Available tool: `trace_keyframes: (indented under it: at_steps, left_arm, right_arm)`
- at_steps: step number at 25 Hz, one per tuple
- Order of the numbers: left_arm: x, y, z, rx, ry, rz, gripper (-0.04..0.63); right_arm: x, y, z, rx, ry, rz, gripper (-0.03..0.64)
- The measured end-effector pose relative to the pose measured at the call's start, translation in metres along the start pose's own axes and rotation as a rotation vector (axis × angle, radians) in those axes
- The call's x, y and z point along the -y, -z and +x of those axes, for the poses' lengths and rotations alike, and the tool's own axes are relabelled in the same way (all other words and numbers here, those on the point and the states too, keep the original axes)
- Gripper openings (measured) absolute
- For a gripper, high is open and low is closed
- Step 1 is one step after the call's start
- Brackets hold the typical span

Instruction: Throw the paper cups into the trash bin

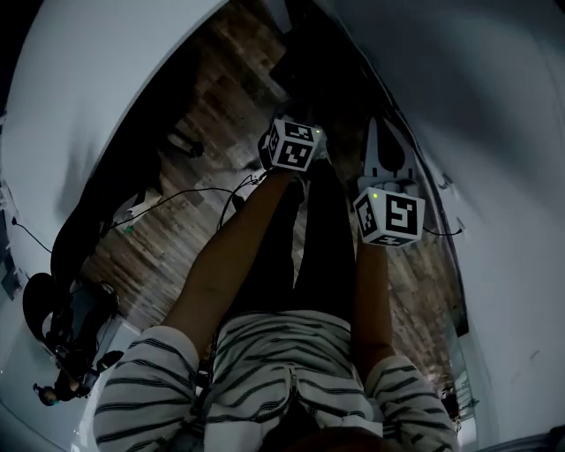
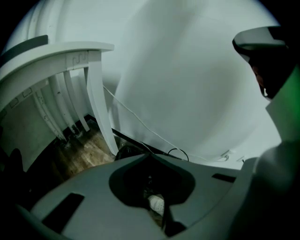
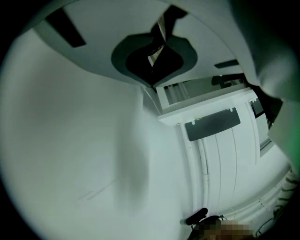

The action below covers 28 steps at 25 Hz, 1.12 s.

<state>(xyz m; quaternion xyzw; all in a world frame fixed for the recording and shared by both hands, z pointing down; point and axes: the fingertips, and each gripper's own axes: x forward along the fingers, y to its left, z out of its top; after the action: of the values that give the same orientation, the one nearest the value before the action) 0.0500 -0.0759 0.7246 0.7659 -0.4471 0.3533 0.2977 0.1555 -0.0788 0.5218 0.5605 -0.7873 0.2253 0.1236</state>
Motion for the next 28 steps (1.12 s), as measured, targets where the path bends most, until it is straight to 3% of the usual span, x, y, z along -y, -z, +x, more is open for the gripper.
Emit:
trace_keyframes:
  at_steps: [15, 28]
  left_arm:
    - [0.003, -0.093, -0.137, 0.236, -0.017, -0.071, 0.023]
    - [0.029, -0.153, -0.227, 0.365, -0.020, -0.015, 0.023]
  right_arm:
    - [-0.039, -0.076, -0.037, 0.034, -0.080, -0.040, 0.009]
    - [-0.058, -0.131, -0.066, 0.078, -0.115, -0.057, 0.009]
